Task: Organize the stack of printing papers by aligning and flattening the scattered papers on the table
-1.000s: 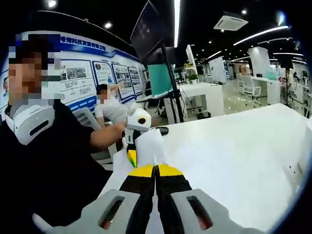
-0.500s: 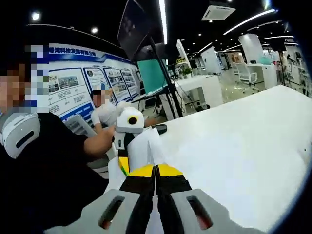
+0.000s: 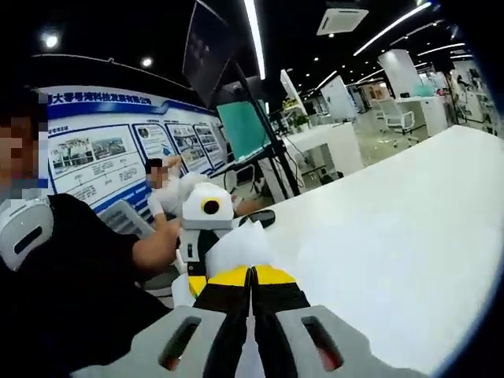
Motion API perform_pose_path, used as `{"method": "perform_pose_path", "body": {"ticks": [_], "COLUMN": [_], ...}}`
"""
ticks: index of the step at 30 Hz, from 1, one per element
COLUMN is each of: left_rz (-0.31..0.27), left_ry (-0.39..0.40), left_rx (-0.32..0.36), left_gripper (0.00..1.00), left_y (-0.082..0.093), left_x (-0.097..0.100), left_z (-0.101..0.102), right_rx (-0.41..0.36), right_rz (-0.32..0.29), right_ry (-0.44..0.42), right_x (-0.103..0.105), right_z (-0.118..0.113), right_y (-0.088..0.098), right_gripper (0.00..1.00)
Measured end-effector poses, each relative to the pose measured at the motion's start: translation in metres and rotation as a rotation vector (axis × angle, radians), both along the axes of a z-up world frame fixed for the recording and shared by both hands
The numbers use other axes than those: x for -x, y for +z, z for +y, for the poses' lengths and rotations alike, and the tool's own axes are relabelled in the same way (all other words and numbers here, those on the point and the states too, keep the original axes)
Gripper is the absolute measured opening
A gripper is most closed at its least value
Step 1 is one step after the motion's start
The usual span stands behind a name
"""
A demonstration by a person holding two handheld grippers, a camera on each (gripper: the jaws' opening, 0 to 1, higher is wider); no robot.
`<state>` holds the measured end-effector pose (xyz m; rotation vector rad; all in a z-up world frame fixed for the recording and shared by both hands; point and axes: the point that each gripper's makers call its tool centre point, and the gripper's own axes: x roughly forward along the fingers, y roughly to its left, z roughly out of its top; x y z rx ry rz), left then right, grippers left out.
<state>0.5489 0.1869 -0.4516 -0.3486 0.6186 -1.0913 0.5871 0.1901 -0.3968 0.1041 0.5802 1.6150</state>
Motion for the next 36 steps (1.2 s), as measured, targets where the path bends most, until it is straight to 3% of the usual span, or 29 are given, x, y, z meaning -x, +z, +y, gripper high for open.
{"method": "perform_pose_path", "body": {"ticks": [1, 5, 6, 8, 9, 12, 15, 18, 26, 29, 36], "left_rz": [0.000, 0.006, 0.007, 0.011, 0.011, 0.015, 0.023, 0.014, -0.041, -0.049, -0.146], "left_ry": [0.001, 0.009, 0.010, 0.012, 0.012, 0.010, 0.007, -0.001, -0.023, -0.024, -0.069], "left_rx": [0.000, 0.005, 0.005, 0.009, 0.010, 0.011, 0.016, 0.018, -0.010, -0.009, -0.015], "left_gripper": [0.28, 0.28, 0.28, 0.27, 0.27, 0.27, 0.23, 0.13, 0.07, 0.07, 0.07], "left_y": [0.000, -0.002, -0.002, -0.003, -0.004, -0.005, -0.005, -0.004, -0.002, 0.000, 0.013], "left_x": [0.000, -0.002, -0.002, -0.002, -0.002, -0.003, -0.003, -0.003, 0.000, 0.000, 0.005], "left_z": [0.000, 0.003, 0.003, 0.004, 0.005, 0.004, 0.003, 0.002, 0.000, 0.000, -0.004], "right_rx": [-0.002, 0.082, 0.081, 0.070, 0.081, 0.109, 0.167, 0.192, 0.178, 0.202, 0.269], "right_rz": [0.002, -0.145, -0.135, -0.180, -0.218, -0.247, -0.288, -0.321, -0.468, -0.502, -0.546], "right_ry": [-0.002, -0.018, -0.026, -0.043, -0.048, -0.047, -0.043, -0.004, 0.231, 0.280, 0.301], "right_x": [0.000, -0.009, -0.007, -0.015, -0.018, -0.023, -0.028, -0.024, 0.011, 0.020, 0.021], "right_z": [0.002, -0.001, -0.003, -0.011, -0.016, -0.029, -0.044, -0.051, -0.050, -0.053, -0.061], "right_y": [-0.001, -0.015, -0.014, -0.009, -0.009, -0.009, -0.017, -0.022, -0.020, -0.023, -0.029], "right_gripper": [0.00, 0.00, 0.00, 0.00, 0.00, 0.12, 0.12, 0.12, 0.12, 0.12, 0.13]}}
